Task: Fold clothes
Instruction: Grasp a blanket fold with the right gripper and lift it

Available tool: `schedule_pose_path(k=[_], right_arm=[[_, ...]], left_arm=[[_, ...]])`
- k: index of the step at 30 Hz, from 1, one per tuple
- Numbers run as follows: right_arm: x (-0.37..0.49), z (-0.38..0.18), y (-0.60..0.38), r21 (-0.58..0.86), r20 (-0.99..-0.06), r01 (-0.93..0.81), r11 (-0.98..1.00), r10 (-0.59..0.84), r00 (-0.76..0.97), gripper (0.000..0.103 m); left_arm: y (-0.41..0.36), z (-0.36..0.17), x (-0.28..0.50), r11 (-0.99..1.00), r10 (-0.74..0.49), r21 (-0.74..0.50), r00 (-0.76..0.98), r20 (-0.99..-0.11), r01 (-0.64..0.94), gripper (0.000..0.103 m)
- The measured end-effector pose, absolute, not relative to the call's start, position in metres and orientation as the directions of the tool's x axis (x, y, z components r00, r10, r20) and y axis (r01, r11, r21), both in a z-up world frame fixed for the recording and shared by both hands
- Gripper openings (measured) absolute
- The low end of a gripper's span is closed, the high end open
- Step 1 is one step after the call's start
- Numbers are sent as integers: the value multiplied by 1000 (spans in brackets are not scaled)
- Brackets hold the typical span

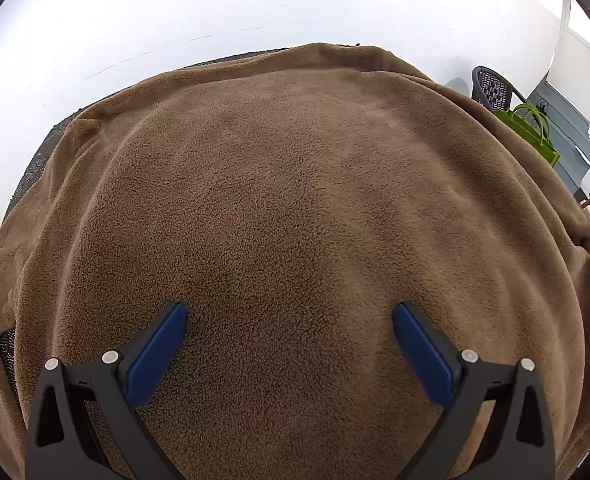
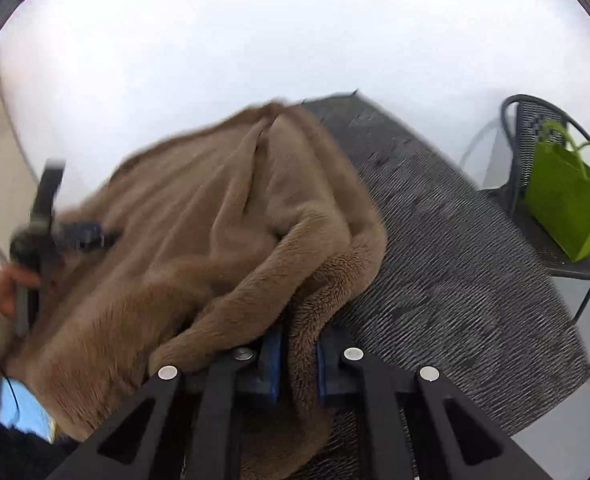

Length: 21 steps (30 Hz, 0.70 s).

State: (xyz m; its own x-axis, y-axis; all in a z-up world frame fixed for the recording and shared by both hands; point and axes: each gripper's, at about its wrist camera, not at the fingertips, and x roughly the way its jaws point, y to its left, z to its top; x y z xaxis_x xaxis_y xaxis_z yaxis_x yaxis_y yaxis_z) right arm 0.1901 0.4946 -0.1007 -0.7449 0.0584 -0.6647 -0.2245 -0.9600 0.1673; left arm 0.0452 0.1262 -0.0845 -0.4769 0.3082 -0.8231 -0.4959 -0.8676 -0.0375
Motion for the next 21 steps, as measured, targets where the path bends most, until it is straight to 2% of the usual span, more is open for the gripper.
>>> schedule_pose_path(k=[3, 7, 13, 19, 21], right_arm=[[200, -74, 516, 100, -594, -310, -945, 194, -781, 13], [203, -35, 563, 84, -484, -439, -895, 348, -803, 13], [180, -6, 598, 37, -389, -542, -840, 487, -782, 13], [139, 6, 612, -29, -342, -597, -802, 569, -748, 13], [121, 1, 615, -74, -359, -607, -792, 589, -724, 14]], left_arm=[[127, -85, 46, -868, 305, -34, -478, -824, -495, 103], [127, -85, 47, -868, 304, -32, -479, -824, -496, 103], [127, -85, 48, -867, 298, -24, -481, -825, -497, 103], [126, -84, 48, -868, 297, -22, -482, -824, -497, 103], [126, -84, 48, -868, 297, -23, -480, -825, -497, 103]])
